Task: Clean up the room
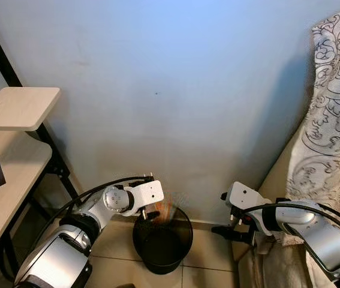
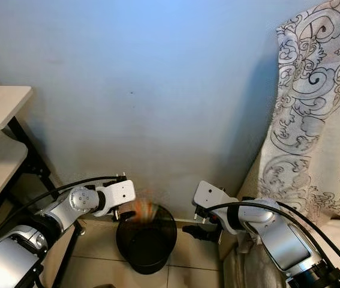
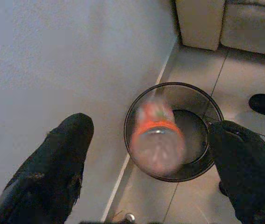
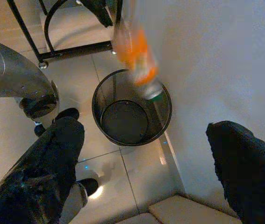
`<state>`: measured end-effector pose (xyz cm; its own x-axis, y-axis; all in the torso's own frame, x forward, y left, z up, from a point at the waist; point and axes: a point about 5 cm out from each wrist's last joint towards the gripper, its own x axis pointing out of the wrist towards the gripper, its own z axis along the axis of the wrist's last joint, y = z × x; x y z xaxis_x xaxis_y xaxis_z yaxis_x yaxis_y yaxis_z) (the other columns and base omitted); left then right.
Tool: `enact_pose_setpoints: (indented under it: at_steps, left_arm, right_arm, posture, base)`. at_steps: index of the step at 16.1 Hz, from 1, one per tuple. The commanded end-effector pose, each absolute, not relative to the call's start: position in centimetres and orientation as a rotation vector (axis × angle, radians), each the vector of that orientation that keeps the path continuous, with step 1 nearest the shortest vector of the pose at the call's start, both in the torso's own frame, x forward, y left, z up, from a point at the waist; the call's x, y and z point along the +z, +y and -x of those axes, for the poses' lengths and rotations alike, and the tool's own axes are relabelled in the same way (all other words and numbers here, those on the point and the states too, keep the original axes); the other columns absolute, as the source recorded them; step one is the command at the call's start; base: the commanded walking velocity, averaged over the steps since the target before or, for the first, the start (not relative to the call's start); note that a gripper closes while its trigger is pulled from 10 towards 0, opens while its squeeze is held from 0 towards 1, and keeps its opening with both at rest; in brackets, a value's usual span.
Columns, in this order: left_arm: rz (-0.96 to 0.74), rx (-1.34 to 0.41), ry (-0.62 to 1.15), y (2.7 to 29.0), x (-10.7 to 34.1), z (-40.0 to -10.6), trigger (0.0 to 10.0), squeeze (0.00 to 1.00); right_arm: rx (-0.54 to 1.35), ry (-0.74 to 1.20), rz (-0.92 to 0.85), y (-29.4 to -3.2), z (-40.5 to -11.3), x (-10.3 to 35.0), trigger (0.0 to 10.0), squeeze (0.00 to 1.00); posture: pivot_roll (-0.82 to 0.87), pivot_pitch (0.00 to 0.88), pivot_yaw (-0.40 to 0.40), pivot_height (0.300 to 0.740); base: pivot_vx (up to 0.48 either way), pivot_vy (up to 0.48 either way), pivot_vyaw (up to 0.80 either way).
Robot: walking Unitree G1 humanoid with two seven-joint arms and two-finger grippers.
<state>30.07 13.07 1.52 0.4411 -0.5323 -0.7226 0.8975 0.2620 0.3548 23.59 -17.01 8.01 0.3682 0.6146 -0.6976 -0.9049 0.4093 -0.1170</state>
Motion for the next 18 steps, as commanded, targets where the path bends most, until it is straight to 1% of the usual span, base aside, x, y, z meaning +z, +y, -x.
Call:
enact_pose_setpoints:
  at_steps: [1,3,4,5,6,7,8,9,10,12,14,15,16,18]
  left_arm:
    - [-0.847,-1.039,0.52,13.2,1.5,-30.0,10.0,1.0]
    - [-0.841,-1.037,0.511,13.4,1.3,-29.8,10.0,1.0]
    - [-0.814,-0.997,0.468,13.5,1.6,-29.9,10.0,1.0]
    - [-0.717,-0.935,0.415,13.4,2.1,-30.2,10.0,1.0]
    - [-0.538,-0.829,0.34,13.2,3.1,-30.4,10.0,1.0]
    - [-0.436,-0.777,0.302,13.2,3.7,-30.5,10.0,1.0]
    - [-0.423,-0.744,0.223,13.3,5.3,-29.7,10.0,1.0]
    - [-0.433,-0.755,0.204,13.2,5.8,-29.2,10.0,1.0]
    - [-0.425,-0.757,0.176,12.9,6.7,-28.2,10.0,1.0]
    - [-0.265,-0.619,0.112,12.9,8.9,-27.0,10.0,1.0]
    - [-0.218,-0.526,0.093,13.5,9.9,-26.3,10.0,1.0]
    - [-0.186,-0.387,0.089,14.7,10.3,-25.6,10.0,1.0]
    - [-0.201,-0.31,0.103,15.7,10.0,-25.1,10.0,1.0]
    - [-0.249,-0.268,0.146,16.4,9.4,-23.9,10.0,1.0]
  right_arm:
    - [1.052,0.597,0.56,-16.7,-24.0,8.4,10.0,0.0]
    - [1.052,0.592,0.561,-16.5,-24.0,8.4,10.0,0.0]
    - [1.038,0.579,0.56,-16.4,-24.0,8.4,10.0,0.0]
    - [0.99,0.557,0.545,-16.4,-24.1,8.4,10.0,0.0]
    - [0.863,0.513,0.487,-16.3,-24.5,8.7,10.0,0.0]
    - [0.786,0.49,0.442,-16.3,-24.7,8.8,10.0,0.0]
    - [0.637,0.41,0.291,-16.0,-24.8,9.4,10.0,0.0]
    - [0.595,0.395,0.254,-15.9,-24.7,9.4,10.0,0.0]
    - [0.513,0.371,0.176,-15.9,-24.5,9.3,10.0,0.0]
    - [0.251,0.3,0.052,-16.1,-24.2,9.6,10.0,0.0]
    - [0.083,0.259,-0.009,-16.8,-23.9,10.2,10.0,0.0]
    - [-0.038,0.222,-0.023,-17.7,-23.3,10.7,10.0,0.0]
    - [-0.065,0.207,-0.021,-17.8,-23.0,10.8,10.0,0.0]
    - [-0.091,0.201,-0.043,-17.7,-22.7,10.9,10.0,0.0]
  posture:
    - [-0.14,0.0,0.006,0.74]
    - [-0.13,0.0,0.01,0.74]
    - [-0.13,0.0,0.013,0.74]
    - [-0.13,0.0,0.014,0.74]
    - [-0.12,0.0,0.014,0.74]
    - [-0.11,0.0,0.014,0.74]
    - [-0.1,0.0,0.019,0.74]
    - [-0.09,0.0,0.017,0.74]
    - [-0.09,0.0,0.016,0.74]
    - [-0.09,0.0,0.036,0.74]
    - [-0.09,0.0,0.045,0.74]
    - [-0.09,0.0,0.053,0.74]
    - [-0.09,0.0,0.055,0.74]
    - [-0.09,0.0,0.048,0.74]
  base:
    - [0.0,0.0,0.0]
    - [0.0,0.0,0.0]
    - [0.0,0.0,0.0]
    - [0.0,0.0,0.0]
    - [0.0,0.0,0.0]
    - [0.0,0.0,0.0]
    - [0.0,0.0,0.0]
    - [0.0,0.0,0.0]
    - [0.0,0.0,0.0]
    - [0.0,0.0,-0.76]
    - [0.0,0.0,-0.78]
    - [0.0,0.0,-0.79]
    - [0.0,0.0,-0.79]
    - [0.0,0.0,-0.8]
